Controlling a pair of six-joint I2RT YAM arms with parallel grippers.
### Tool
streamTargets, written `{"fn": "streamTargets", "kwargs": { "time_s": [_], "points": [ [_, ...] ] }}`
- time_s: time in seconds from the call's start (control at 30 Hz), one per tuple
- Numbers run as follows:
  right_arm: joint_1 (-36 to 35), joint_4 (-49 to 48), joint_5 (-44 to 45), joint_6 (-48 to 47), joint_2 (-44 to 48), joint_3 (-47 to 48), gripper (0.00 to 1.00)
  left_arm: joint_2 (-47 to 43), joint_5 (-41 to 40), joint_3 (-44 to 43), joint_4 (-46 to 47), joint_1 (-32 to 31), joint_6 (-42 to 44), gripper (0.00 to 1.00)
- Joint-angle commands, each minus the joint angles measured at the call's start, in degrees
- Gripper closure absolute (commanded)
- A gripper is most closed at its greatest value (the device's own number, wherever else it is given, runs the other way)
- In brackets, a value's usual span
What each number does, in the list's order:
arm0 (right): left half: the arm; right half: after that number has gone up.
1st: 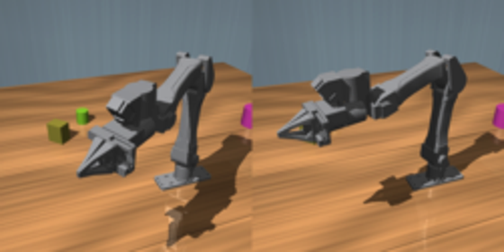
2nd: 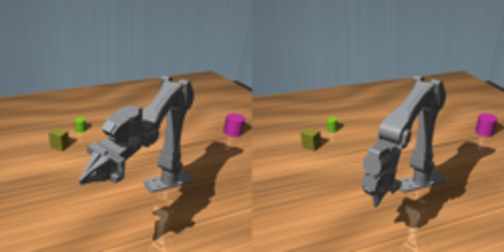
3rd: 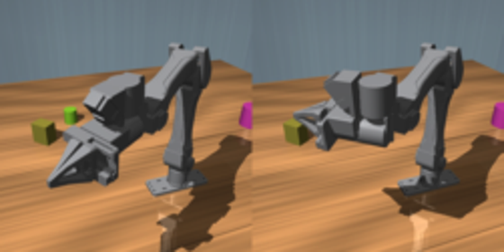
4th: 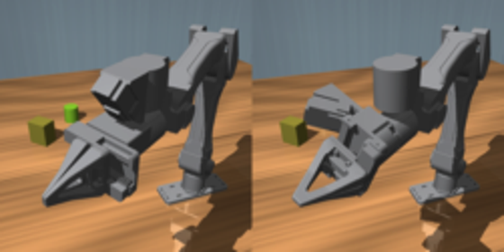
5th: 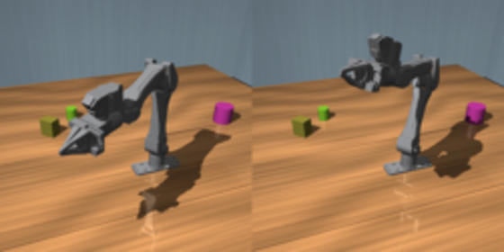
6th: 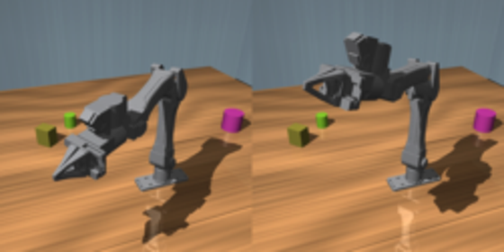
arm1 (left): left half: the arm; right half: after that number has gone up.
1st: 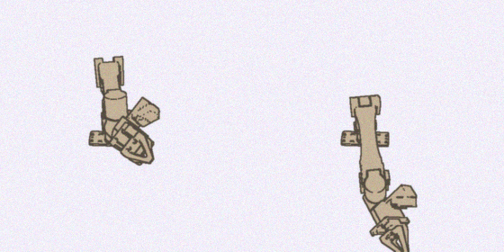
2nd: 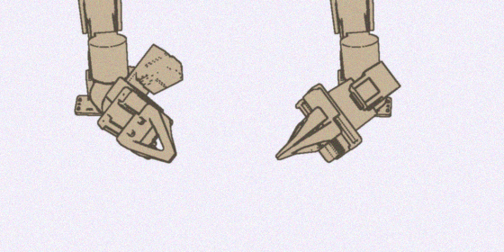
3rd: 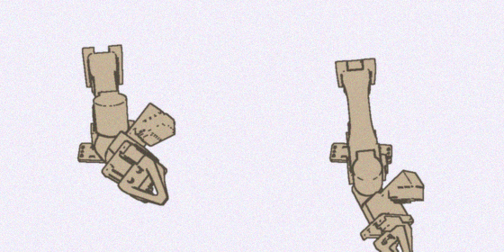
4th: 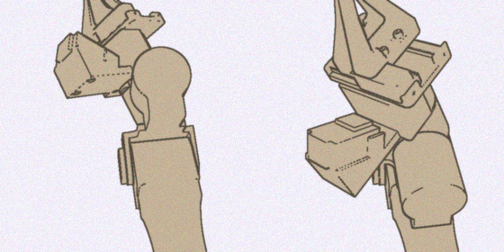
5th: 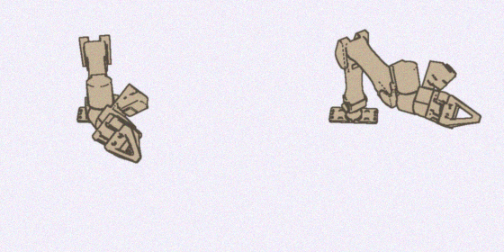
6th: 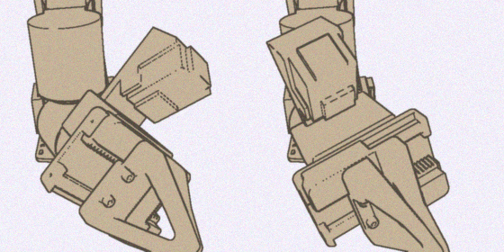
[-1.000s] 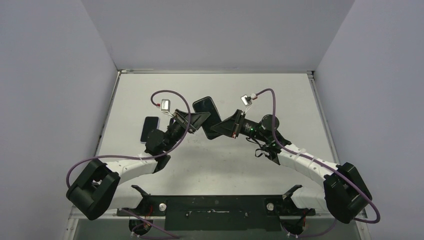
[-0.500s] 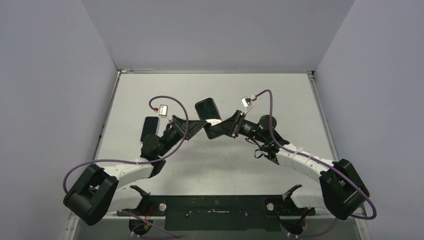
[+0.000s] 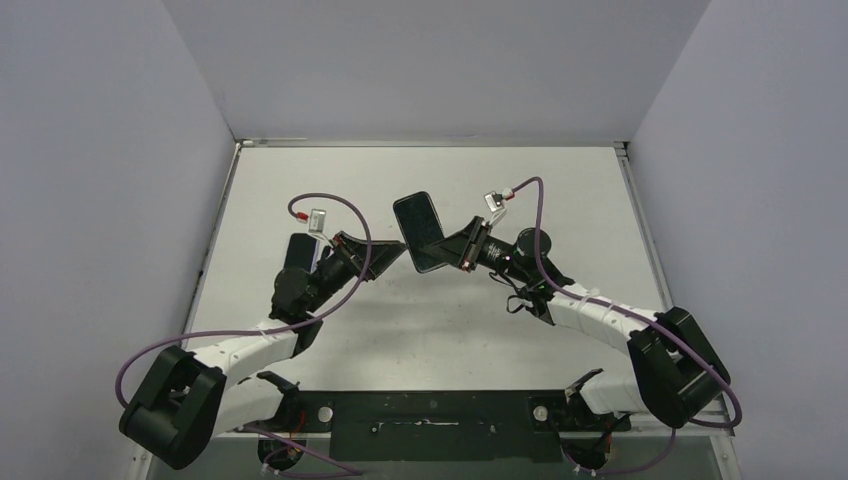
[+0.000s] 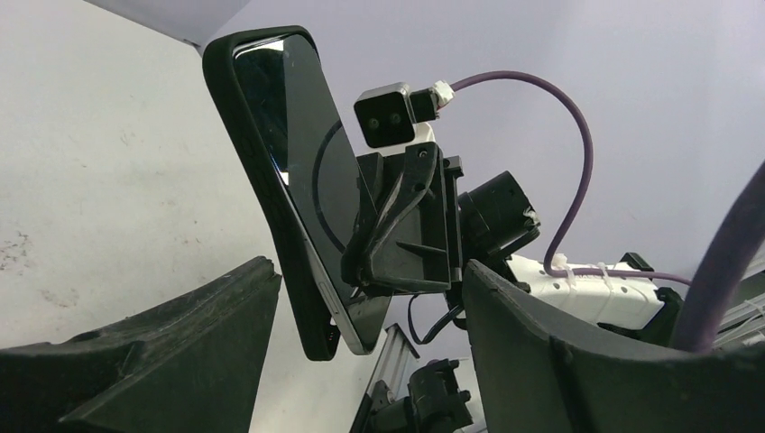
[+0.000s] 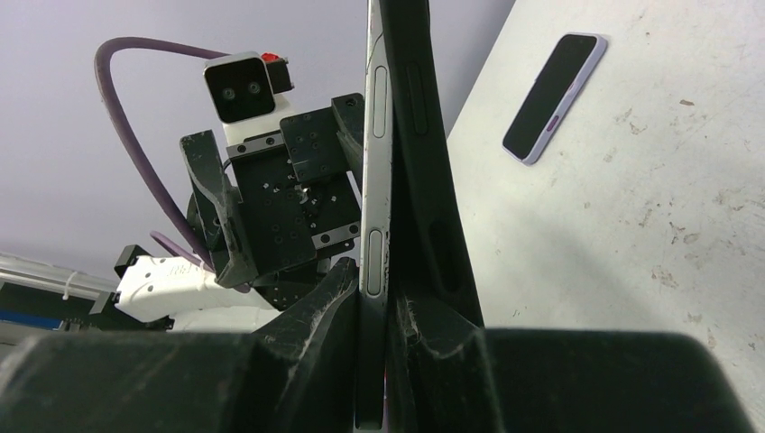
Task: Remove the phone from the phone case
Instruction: Remove the phone case from the phone.
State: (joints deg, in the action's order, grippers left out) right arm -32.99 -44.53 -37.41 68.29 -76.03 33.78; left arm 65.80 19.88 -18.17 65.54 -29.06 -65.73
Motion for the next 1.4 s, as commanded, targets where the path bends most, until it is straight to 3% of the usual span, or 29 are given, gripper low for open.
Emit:
{"fn": "streamTargets", "kwargs": {
  "time_s": [0.0, 0.23, 0.47, 1.23, 1.37],
  "points": [
    [0.39, -9.66, 0.59, 1.32, -0.22, 3.43, 1.00, -2.82, 0.83, 0.19, -3.47, 0.41, 5.04, 0.28],
    [0.43, -10.13, 0.16, 1.57, -1.08, 4.23, 1.00, -0.76, 0.75, 1.19, -2.89, 0.45, 5.44, 0.29],
    [0.39, -10.37, -0.11, 1.67, -1.23, 4.69, 1.00, -0.21, -0.82, 3.82, -0.30, 0.76, 4.52, 0.40],
    [0.30, -11.54, -0.54, 2.11, -1.67, 4.54, 1.00, 9.64, 4.09, -1.24, 10.23, -1.65, 1.93, 0.45],
    [0.28, -11.58, -0.82, 2.15, -1.73, 4.55, 1.00, 11.25, 3.02, -1.78, 11.30, -1.79, 1.58, 0.57]
  ]
}}
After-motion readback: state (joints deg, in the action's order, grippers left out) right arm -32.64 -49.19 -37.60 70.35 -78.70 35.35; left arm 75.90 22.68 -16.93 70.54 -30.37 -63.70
